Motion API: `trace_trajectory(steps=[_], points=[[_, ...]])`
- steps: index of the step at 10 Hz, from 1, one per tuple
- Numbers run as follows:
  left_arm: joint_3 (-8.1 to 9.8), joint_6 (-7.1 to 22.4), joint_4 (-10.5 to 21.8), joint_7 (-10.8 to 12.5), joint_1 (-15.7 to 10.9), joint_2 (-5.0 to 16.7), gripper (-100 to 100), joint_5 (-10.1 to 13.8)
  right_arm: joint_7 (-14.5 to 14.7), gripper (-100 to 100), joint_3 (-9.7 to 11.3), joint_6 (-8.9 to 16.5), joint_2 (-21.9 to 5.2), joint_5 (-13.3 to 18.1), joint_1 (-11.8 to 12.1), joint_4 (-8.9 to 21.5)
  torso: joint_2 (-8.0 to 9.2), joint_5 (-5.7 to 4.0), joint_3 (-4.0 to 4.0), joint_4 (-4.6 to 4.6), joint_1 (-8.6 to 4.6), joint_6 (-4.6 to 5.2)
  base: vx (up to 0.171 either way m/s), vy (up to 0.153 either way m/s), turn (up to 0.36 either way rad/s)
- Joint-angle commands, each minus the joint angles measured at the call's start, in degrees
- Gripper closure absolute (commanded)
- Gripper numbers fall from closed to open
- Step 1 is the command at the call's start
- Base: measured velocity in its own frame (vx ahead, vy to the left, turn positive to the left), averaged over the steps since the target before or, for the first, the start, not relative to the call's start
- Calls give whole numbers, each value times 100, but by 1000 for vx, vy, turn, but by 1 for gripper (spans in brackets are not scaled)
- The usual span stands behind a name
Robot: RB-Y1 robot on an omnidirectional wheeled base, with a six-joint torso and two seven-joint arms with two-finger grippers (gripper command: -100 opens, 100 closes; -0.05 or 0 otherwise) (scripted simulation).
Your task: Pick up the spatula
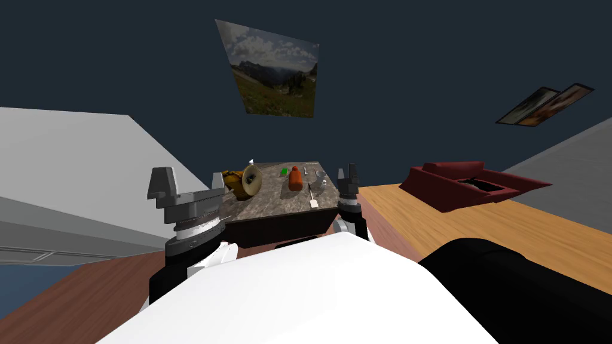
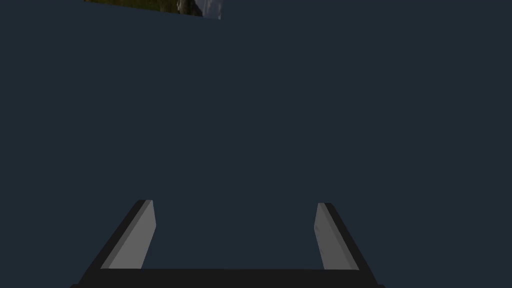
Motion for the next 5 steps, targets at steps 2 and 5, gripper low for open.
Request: trace_trajectory(steps=[2,5], points=[[0,0,0,0,0,0,0,0,52,-100,-60,92,-408,-40,0,30,5,0,2,1,-1,0,-29,-3,36],[0,0,0,0,-1,0,0,0,123,-100,-140,228,-864,-105,8,80,25,-1,14,5,-6,-1,-60,-6,51]])
